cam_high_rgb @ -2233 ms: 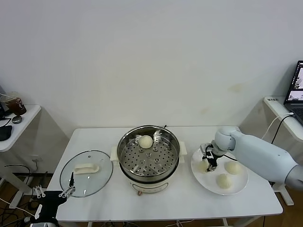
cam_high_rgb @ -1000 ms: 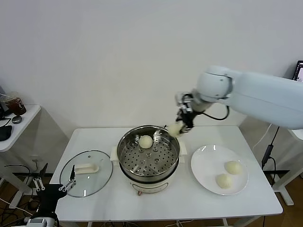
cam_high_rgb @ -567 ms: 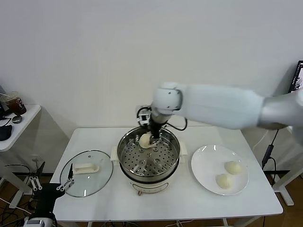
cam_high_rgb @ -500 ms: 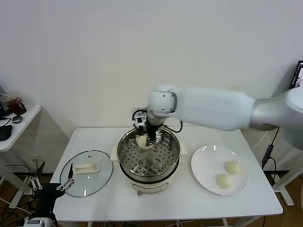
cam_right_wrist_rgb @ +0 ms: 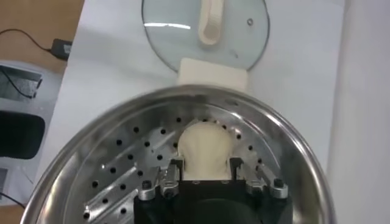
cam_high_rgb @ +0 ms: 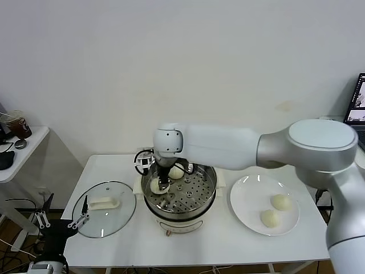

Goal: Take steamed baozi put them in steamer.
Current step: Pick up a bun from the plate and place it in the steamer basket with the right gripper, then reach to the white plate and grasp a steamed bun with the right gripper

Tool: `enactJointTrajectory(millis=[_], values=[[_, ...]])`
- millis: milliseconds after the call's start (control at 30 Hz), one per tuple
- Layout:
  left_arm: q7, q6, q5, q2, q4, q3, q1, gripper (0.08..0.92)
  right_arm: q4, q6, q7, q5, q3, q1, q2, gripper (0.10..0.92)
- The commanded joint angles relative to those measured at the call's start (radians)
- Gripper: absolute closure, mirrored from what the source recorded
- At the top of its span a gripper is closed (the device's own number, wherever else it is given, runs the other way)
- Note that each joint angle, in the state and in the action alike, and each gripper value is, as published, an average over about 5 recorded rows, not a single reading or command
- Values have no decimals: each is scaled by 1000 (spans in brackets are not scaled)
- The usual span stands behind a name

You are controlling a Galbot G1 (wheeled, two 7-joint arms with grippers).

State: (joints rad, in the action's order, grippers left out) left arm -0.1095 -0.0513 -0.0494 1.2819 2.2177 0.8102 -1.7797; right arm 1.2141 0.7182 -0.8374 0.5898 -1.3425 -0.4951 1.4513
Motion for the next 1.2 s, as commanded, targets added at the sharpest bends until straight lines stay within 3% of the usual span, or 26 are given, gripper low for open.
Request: enactJointTrajectory(millis=[33,233,500,867,1200], values=[[1,0,0,1,2,1,-1,177,-42,8,6,-17,1,46,46,551],[1,-1,0,2,4,2,-4,177,22,8,-22,-23,16,-19,-38,418],[4,0,0,-4,-11,-1,12,177,334,-38,-158,-52,-33,-261,-376,218],[4,-4,10,-5,-28,-24,18,177,532,-337,-399,-401,-42,-240,-955,203],[4,-6,18,4,-38,-28,16,177,490,-420,-314,-647,165,180,-1129,203]])
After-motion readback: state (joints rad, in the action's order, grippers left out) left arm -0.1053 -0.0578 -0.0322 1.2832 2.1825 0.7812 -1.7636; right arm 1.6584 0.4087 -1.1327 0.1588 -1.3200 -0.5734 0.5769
